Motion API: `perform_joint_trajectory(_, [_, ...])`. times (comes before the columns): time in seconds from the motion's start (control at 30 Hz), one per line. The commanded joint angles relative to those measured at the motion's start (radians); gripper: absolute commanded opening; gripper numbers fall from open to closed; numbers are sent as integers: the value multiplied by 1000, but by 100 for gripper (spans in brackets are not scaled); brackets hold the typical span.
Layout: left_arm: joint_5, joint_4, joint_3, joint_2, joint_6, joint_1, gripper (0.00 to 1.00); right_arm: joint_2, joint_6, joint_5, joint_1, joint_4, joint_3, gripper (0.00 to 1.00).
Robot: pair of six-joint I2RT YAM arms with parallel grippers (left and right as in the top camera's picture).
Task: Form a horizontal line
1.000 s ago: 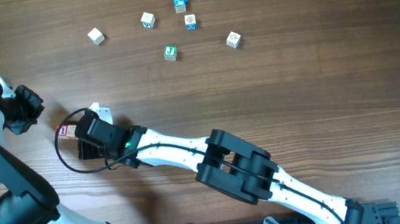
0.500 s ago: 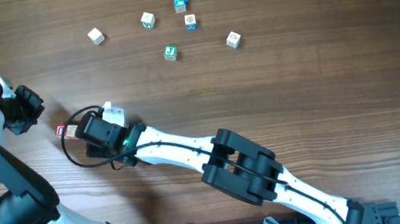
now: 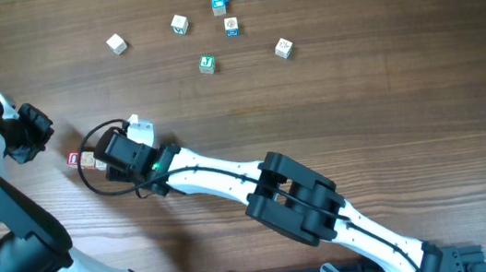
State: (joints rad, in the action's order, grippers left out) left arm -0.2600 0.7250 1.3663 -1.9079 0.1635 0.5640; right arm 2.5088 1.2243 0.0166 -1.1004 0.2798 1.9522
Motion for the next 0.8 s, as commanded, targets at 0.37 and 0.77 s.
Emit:
perform_joint_trajectory(0.37, [-4,1,5,-19,5,5,4,-11,-77,-17,0,-44,-7,5])
perform_joint_trajectory(0.77, [-3,0,5,-19,5,5,4,-10,-100,-24,0,-64,-9,5])
